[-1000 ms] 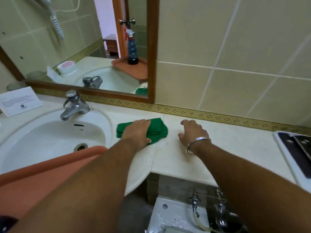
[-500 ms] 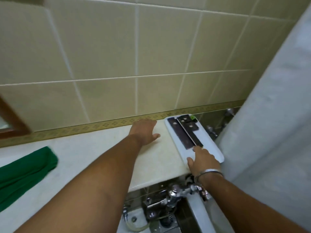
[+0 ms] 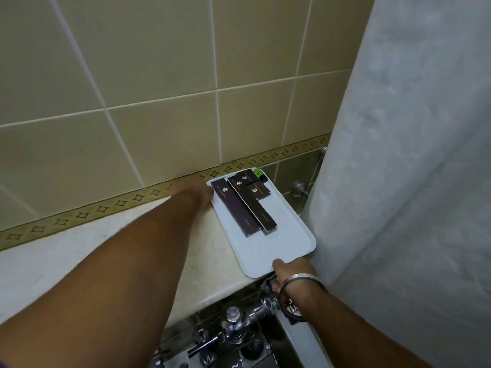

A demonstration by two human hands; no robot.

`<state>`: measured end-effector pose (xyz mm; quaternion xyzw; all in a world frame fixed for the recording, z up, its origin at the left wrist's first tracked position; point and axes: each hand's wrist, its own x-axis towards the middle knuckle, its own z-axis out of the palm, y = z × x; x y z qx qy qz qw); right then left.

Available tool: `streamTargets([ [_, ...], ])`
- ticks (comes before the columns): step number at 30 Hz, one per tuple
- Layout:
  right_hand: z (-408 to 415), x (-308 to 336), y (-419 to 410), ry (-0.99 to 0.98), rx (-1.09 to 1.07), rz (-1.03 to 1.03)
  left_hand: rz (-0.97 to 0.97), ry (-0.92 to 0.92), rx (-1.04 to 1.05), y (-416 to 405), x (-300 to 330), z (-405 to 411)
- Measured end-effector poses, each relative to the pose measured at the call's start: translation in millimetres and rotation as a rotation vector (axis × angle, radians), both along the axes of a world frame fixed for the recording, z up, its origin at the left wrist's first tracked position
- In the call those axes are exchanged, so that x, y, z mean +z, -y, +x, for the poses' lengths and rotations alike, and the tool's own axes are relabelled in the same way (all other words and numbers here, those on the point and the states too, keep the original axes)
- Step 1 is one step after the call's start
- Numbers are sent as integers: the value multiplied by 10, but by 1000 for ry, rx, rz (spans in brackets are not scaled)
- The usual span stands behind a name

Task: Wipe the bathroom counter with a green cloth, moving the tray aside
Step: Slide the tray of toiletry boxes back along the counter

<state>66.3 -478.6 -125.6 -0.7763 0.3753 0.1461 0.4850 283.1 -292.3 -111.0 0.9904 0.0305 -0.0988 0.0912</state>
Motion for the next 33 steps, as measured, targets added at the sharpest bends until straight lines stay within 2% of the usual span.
streamTargets([
  [3,-37,-163,57,-55,-43,49,6,-71,-3,116,-210,6],
  [5,-13,-204,75,-23,-112,70,-5,-73,-2,118,-226,52],
  [9,204,-146,296,119,-177,-56,-124,23,43,232,-103,190],
  [11,228,-170,460,135,-152,-129,-208,9,68,285,-162,128],
  [16,-46,-323,666,79,46,-227,-365,-138,228,55,-396,-521],
  [20,-87,-150,818,107,282,-301,-760,-293,492,-265,-308,-1148],
  [22,20,5,834,116,390,-353,-847,-438,545,-463,-176,-1454],
  [24,171,169,732,113,458,-372,-869,-541,580,-698,-8,-1720],
  [27,381,345,333,103,581,-376,-823,-578,640,-1137,161,-2045],
  [33,749,423,-725,59,793,-431,-821,-399,831,-1987,300,-2283],
])
